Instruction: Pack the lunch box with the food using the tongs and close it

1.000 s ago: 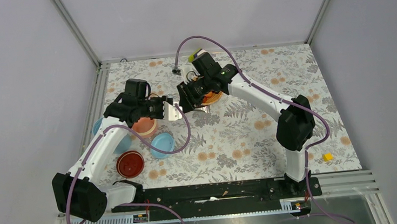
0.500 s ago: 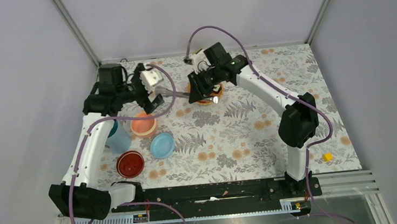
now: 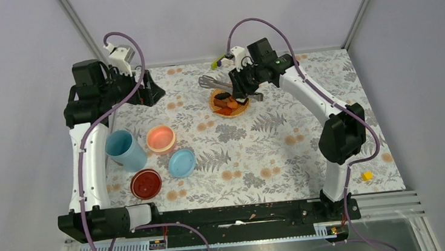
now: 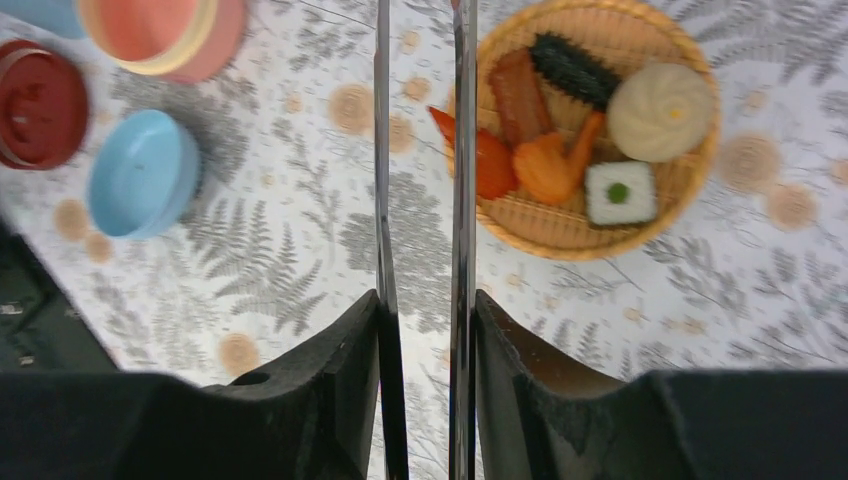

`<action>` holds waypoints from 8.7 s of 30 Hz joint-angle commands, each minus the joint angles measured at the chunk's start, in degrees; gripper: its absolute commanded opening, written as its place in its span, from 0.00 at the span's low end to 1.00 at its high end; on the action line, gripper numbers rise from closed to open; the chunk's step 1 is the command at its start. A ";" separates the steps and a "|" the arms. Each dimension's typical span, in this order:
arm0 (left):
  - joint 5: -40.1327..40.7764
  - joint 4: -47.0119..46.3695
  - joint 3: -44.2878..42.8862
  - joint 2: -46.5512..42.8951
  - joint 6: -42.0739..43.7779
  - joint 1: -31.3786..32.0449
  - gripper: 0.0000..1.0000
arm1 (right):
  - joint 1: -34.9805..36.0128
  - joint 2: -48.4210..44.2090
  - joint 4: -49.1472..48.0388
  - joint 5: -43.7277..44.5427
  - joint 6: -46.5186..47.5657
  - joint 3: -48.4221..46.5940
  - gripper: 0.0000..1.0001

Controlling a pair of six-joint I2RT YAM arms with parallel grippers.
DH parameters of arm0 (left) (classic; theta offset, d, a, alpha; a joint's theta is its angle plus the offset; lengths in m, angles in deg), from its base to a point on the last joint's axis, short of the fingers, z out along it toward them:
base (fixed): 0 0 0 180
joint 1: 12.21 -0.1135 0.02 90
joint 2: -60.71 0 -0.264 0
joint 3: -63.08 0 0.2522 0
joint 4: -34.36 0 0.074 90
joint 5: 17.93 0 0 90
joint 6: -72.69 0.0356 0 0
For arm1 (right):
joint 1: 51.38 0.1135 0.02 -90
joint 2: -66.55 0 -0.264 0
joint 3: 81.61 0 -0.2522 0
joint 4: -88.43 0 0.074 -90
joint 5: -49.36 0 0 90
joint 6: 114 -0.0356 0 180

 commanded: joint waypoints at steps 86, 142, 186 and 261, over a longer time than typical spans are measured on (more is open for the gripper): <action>-13.00 -13.48 7.41 -2.23 -27.05 -13.73 0.99 | 10.29 -10.15 2.41 14.11 20.93 2.67 0.19; -15.82 -19.79 10.68 -4.44 -36.83 -25.63 0.99 | 28.66 15.78 -0.38 14.34 15.03 -14.28 0.47; -18.54 -25.16 12.77 -3.37 -41.25 -25.89 0.99 | -5.54 -12.17 0.53 21.52 24.27 18.83 0.49; -19.39 -26.54 14.22 -3.38 -42.24 -26.24 0.99 | -5.48 -5.76 3.70 23.06 27.47 7.78 0.38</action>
